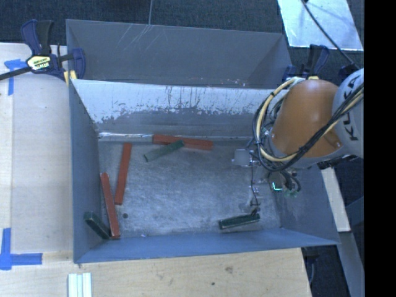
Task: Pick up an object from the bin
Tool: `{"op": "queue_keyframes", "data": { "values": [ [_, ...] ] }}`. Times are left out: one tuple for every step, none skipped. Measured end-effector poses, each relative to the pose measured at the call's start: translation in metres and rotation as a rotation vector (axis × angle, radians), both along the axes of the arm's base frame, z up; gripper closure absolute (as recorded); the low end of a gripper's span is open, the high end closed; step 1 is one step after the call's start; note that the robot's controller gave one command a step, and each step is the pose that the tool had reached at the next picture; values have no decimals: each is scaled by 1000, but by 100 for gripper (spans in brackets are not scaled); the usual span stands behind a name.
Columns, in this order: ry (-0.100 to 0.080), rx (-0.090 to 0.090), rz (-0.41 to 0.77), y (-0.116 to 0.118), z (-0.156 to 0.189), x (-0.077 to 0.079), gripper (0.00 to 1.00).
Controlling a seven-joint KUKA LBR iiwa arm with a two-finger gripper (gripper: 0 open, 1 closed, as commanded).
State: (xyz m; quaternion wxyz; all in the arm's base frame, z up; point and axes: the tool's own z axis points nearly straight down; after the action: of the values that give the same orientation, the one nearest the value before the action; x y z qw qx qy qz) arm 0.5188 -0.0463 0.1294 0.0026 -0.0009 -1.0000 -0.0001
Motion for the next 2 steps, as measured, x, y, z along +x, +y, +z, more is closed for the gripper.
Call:
{"op": "queue_keyframes", "data": {
  "values": [
    [-9, 0, 144, -4, -60, -31, 0],
    [-12, -1, -106, -4, -29, -32, 0]
  ]
}}
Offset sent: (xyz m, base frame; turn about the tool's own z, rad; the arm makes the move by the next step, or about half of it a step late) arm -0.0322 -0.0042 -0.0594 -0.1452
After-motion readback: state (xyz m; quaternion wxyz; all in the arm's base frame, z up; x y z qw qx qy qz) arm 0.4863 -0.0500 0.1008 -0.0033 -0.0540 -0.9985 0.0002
